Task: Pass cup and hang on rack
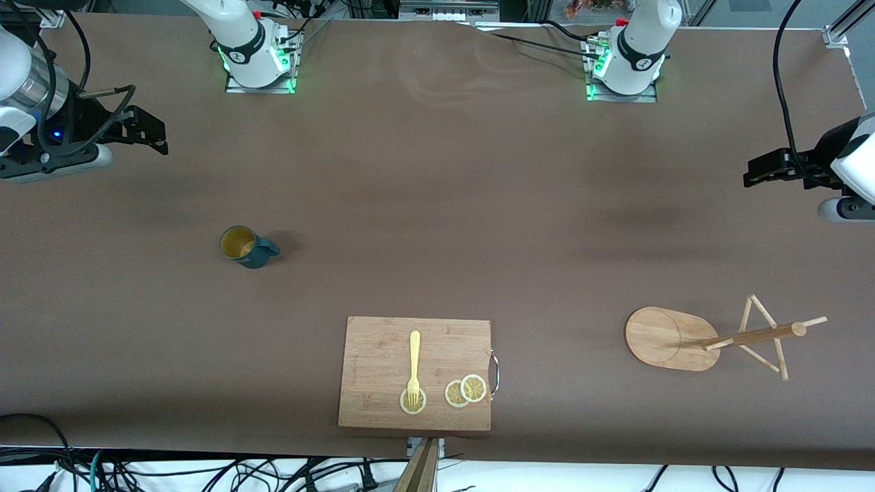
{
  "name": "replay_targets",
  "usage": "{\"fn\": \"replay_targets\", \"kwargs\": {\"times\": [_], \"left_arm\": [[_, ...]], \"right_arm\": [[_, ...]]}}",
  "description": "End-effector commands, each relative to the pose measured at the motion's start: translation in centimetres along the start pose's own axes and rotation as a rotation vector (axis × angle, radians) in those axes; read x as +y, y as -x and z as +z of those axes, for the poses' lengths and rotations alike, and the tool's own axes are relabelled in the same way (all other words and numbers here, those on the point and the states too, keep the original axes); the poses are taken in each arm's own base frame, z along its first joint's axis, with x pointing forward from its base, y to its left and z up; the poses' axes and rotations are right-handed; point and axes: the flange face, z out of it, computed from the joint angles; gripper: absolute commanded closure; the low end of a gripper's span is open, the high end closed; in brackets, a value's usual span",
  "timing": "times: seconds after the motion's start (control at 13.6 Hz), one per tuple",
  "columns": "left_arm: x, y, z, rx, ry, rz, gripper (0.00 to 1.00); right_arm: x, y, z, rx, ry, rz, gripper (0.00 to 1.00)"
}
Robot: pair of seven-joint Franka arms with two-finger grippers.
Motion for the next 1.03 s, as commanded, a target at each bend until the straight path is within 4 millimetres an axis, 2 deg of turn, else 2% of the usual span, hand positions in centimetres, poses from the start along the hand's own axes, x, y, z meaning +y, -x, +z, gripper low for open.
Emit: {"fn": "replay_targets", "kwargs": {"times": [0.0,0.29,0.44,0.59,0.74,0.96], "left_arm": [[0.1,0.0,-0.2,0.009,-0.022,-0.004,0.0],[0.1,0.0,-0.2,0.009,-0.022,-0.004,0.0],[0.1,0.0,-0.2,0.009,-0.022,-0.004,0.0],[0.1,0.0,-0.2,0.009,-0.022,-0.004,0.0],[0.1,0.1,-0.3,0.01,-0.022,-0.004,0.0],[0.1,0.0,-0.2,0.009,-0.022,-0.004,0.0]], "right_arm": [[0.3,0.2,-0.2,0.012,0.016,0.0,0.0],[0.4,0.6,-0.7,0.015,0.016,0.011,0.0],[0.8,0.3,0.0,0.009,0.015,0.019,0.0],[1.0,-0.7,3.5,0.0,0.015,0.023,0.0],[1.1,-1.4,8.8,0.011,0.017,0.021,0.0],[1.4,-3.5,17.6,0.018,0.021,0.019,0.0]]}}
